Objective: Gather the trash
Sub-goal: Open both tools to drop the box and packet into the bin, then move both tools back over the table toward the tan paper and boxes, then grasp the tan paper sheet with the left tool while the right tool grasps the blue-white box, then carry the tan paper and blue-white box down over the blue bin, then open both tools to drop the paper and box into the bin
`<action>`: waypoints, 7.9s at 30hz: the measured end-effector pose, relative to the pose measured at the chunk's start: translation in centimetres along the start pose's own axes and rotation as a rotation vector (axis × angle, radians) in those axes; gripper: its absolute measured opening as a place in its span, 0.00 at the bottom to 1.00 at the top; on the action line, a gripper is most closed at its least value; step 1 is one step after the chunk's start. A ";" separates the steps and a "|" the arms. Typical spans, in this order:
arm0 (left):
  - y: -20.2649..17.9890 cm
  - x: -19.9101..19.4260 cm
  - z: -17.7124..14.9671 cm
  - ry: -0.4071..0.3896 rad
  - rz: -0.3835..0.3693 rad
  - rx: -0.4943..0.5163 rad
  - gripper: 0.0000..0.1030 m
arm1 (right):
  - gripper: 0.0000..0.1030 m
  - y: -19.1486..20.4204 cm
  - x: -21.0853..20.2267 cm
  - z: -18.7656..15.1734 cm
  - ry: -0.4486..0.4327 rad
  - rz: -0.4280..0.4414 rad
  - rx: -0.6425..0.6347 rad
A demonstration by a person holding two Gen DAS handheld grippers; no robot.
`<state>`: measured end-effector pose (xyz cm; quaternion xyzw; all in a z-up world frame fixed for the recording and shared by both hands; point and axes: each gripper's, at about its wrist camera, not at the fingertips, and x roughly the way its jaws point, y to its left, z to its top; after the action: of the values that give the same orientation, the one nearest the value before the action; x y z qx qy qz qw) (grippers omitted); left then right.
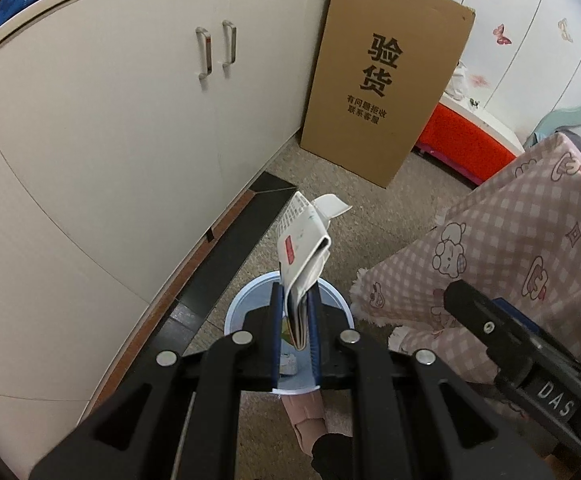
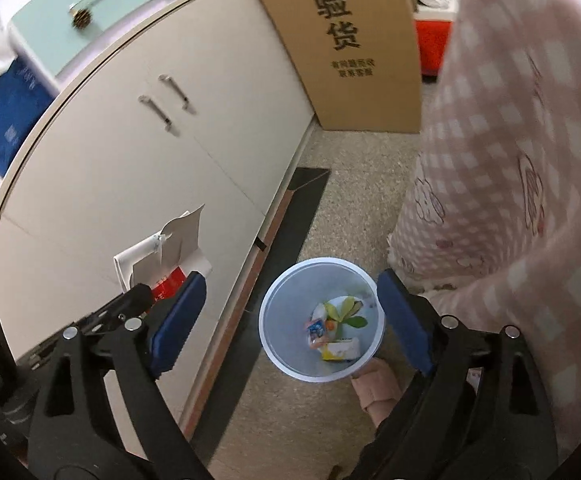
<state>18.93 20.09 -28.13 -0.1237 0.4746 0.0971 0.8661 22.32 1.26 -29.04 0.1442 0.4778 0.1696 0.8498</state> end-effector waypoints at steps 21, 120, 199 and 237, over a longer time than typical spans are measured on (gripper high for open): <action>-1.3 1.1 1.3 -0.026 0.051 -0.028 0.67 | 0.84 -0.6 -0.5 0.0 -0.025 0.001 0.035; -34.5 -6.7 2.6 -0.092 -0.320 0.581 0.03 | 0.06 -22.1 -27.4 7.1 -0.469 -0.007 0.086; -0.8 2.3 0.3 0.122 -0.082 0.026 0.03 | 0.78 0.2 -0.8 -0.5 -0.088 -0.061 -0.035; -1.1 1.0 0.8 0.089 0.031 -0.012 0.70 | 0.82 -0.5 -1.6 -0.4 -0.127 -0.033 0.014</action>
<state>20.40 19.32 -28.41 -0.1254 0.5141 0.1078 0.8416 21.25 0.11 -28.21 0.1529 0.4264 0.1427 0.8800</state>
